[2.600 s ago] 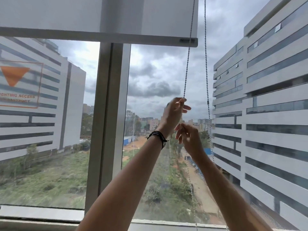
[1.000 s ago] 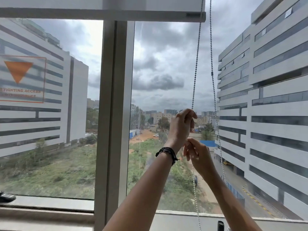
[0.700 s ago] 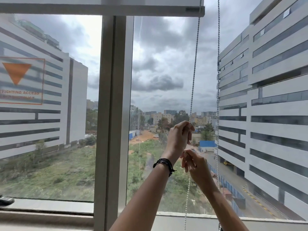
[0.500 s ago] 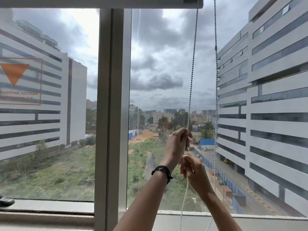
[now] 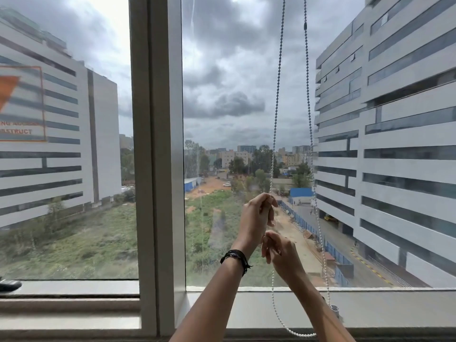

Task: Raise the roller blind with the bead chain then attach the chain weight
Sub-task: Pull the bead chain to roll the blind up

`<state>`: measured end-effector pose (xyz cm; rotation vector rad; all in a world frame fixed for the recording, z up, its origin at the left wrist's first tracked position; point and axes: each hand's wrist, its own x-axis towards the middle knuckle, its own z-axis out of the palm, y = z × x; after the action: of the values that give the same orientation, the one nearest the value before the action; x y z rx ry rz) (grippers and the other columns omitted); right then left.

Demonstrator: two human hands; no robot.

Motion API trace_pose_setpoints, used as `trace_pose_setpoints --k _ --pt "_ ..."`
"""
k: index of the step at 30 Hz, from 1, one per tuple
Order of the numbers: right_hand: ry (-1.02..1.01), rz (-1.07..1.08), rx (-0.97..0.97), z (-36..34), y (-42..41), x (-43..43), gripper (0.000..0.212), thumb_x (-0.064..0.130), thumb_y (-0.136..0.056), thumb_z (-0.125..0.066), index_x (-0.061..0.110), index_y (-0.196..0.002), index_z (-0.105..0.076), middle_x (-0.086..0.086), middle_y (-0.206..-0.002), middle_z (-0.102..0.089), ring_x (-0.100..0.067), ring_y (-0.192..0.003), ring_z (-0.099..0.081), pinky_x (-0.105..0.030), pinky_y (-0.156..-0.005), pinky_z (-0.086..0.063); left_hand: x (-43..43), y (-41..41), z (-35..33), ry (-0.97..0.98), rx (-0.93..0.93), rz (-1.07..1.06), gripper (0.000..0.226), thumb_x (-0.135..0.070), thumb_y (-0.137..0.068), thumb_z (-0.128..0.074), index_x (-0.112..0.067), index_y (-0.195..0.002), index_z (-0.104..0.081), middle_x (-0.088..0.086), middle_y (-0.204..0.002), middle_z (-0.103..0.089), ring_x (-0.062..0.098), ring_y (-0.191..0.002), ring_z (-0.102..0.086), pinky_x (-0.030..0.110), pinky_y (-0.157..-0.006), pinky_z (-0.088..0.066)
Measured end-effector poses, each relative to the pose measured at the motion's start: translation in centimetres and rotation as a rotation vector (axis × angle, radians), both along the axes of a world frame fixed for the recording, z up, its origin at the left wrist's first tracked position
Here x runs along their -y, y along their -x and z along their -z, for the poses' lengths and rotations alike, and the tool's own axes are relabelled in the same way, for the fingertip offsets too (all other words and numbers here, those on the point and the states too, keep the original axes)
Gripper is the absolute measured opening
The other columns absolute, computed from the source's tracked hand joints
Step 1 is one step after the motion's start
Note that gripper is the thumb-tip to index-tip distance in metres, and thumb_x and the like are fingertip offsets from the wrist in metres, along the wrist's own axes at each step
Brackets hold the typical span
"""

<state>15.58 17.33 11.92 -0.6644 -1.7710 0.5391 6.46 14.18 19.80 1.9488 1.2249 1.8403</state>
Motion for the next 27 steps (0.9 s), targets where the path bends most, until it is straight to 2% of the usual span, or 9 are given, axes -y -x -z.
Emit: trace_pose_setpoints --k 5,7,10,12,14,16,19,23,27 --pt "0.03 -0.003 0.021 1.2 -0.2 0.2 0.045 -0.02 -0.083 -0.04 0.02 -0.072 -0.057 0.0 -0.051 -0.057 -0.009 -0.04 -0.045 -0.022 -0.044 -0.04 0.5 0.0 1.0 0.06 0.034 0.029 0.026 -0.004 -0.099 -0.04 -0.001 -0.083 -0.059 0.003 -0.056 -0.05 0.011 -0.048 -0.045 0.027 -0.05 -0.05" --pt "0.026 0.004 0.027 1.6 -0.1 0.4 0.043 -0.017 -0.085 -0.041 0.022 -0.073 -0.057 0.001 -0.051 -0.057 -0.01 -0.041 -0.045 -0.022 -0.044 -0.04 0.7 0.1 1.3 0.062 0.032 0.03 0.025 -0.004 -0.1 -0.04 0.001 -0.085 -0.059 0.006 -0.058 -0.05 0.013 -0.049 -0.045 0.033 -0.053 -0.051" --pt "0.043 -0.007 0.025 2.1 0.0 0.6 0.044 -0.017 -0.085 -0.041 0.021 -0.073 -0.057 0.001 -0.051 -0.057 -0.013 -0.042 -0.047 -0.028 -0.045 -0.041 1.0 0.2 1.8 0.059 0.022 0.025 0.025 -0.004 -0.099 -0.04 -0.001 -0.084 -0.059 0.006 -0.057 -0.05 0.012 -0.048 -0.045 0.029 -0.051 -0.05" --pt "0.064 -0.015 0.046 2.1 0.1 0.7 0.044 -0.016 -0.085 -0.041 0.022 -0.072 -0.057 0.003 -0.049 -0.058 -0.013 -0.043 -0.049 -0.028 -0.046 -0.043 1.0 0.2 2.0 0.048 0.013 0.01 0.025 -0.004 -0.099 -0.04 -0.002 -0.082 -0.059 0.006 -0.057 -0.051 0.013 -0.047 -0.045 0.034 -0.05 -0.049" --pt "0.103 -0.065 0.087 1.4 0.1 0.8 0.045 -0.018 -0.081 -0.038 0.022 -0.071 -0.057 0.004 -0.051 -0.061 -0.009 -0.046 -0.053 -0.024 -0.049 -0.045 1.1 0.5 2.1 0.033 -0.009 -0.014 0.025 -0.005 -0.099 -0.041 -0.002 -0.081 -0.059 0.007 -0.057 -0.052 0.016 -0.047 -0.046 0.038 -0.05 -0.048" --pt "0.109 -0.128 0.187 0.1 -0.2 0.8 0.042 -0.017 -0.082 -0.037 0.018 -0.074 -0.06 0.004 -0.062 -0.066 -0.002 -0.051 -0.057 -0.017 -0.055 -0.047 1.0 0.9 2.0 0.016 -0.044 -0.041 0.025 -0.005 -0.099 -0.042 -0.002 -0.081 -0.059 0.004 -0.056 -0.052 0.014 -0.047 -0.046 0.035 -0.048 -0.045" --pt "0.118 -0.111 0.299 -2.4 -0.7 0.5 0.023 0.001 -0.095 -0.044 0.011 -0.093 -0.065 0.0 -0.081 -0.068 0.003 -0.065 -0.061 -0.007 -0.059 -0.045 1.0 1.6 1.4 -0.002 -0.132 -0.1 0.025 -0.006 -0.098 -0.043 -0.003 -0.081 -0.061 0.002 -0.056 -0.053 0.008 -0.044 -0.045 0.027 -0.045 -0.041" --pt "0.111 -0.016 -0.046 -7.0 -0.8 0.6 0.022 0.006 -0.098 -0.04 0.004 -0.105 -0.06 -0.01 -0.091 -0.065 -0.019 -0.08 -0.062 -0.017 -0.064 -0.048 1.4 2.2 0.3 -0.011 -0.299 -0.201 0.026 -0.008 -0.098 -0.045 -0.002 -0.078 -0.061 0.009 -0.058 -0.061 0.019 -0.048 -0.054 0.039 -0.052 -0.051" --pt "0.1 -0.086 -0.235 -12.3 -0.4 1.8 0.024 0.013 -0.101 -0.032 0.012 -0.108 -0.056 -0.008 -0.096 -0.067 -0.015 -0.083 -0.065 -0.02 -0.065 -0.05 2.5 1.9 -0.7 -0.014 -0.492 -0.27 0.023 -0.014 -0.097 -0.046 -0.014 -0.082 -0.063 -0.002 -0.064 -0.066 0.015 -0.058 -0.062 0.034 -0.061 -0.055"
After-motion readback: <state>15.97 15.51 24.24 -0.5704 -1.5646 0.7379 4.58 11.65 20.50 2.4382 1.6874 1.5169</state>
